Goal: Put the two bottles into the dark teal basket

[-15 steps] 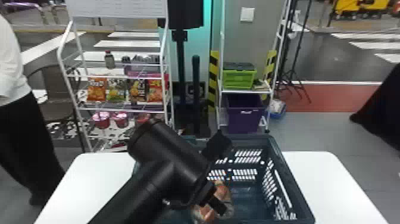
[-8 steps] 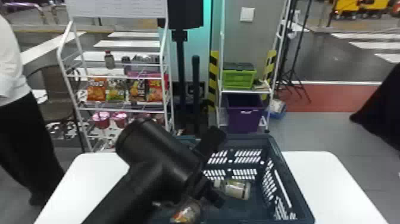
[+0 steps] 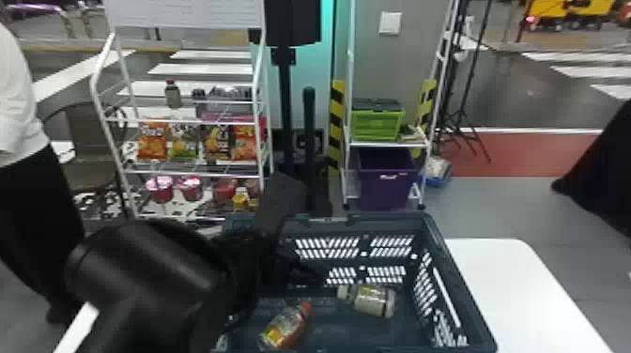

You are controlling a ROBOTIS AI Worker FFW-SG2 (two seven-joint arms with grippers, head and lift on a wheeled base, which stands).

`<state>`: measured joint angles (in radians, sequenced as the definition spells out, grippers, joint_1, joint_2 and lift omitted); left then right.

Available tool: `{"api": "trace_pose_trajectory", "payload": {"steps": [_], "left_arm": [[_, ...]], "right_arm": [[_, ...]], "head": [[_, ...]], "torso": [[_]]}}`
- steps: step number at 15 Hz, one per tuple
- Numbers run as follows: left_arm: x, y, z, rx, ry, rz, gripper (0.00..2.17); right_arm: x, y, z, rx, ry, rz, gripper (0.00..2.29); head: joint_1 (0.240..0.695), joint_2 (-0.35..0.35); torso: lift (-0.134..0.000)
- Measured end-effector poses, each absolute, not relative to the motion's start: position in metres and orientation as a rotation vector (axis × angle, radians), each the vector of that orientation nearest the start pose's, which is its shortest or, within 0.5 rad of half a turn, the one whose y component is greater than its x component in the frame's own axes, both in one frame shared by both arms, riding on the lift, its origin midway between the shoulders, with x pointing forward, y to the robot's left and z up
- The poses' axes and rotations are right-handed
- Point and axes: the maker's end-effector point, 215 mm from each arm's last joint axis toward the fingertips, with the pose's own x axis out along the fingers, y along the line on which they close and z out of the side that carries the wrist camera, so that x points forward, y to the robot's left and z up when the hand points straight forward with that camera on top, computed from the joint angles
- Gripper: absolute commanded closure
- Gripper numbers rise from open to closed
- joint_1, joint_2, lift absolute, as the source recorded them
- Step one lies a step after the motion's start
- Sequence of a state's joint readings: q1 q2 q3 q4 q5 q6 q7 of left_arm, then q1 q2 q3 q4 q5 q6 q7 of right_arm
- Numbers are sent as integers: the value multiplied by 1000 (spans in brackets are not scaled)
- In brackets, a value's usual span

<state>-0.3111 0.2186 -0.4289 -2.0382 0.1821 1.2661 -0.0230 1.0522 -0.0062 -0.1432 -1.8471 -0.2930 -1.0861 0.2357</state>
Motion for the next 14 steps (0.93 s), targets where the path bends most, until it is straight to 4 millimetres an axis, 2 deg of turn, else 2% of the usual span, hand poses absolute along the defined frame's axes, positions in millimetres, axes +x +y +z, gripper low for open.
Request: {"api": "trace_pose_trajectory", "payload": {"steps": [2, 7, 11, 14], "left_arm": [[542, 83, -307, 278, 470, -394, 90], [508, 124, -284, 210, 312, -284, 100], [478, 145, -248, 99, 84, -227, 124], [441, 169, -252, 46, 10, -160, 124]], "right_arm": [[194, -305, -290, 0, -332, -44, 83], [196, -303, -287, -3, -339, -33, 83], [200, -299, -286, -7, -336, -15, 83], [209, -296, -290, -4, -313, 5, 83]], "head": [[499, 0], [499, 0], [499, 0], [499, 0]], "torso": [[0], [0], [0], [0]]}}
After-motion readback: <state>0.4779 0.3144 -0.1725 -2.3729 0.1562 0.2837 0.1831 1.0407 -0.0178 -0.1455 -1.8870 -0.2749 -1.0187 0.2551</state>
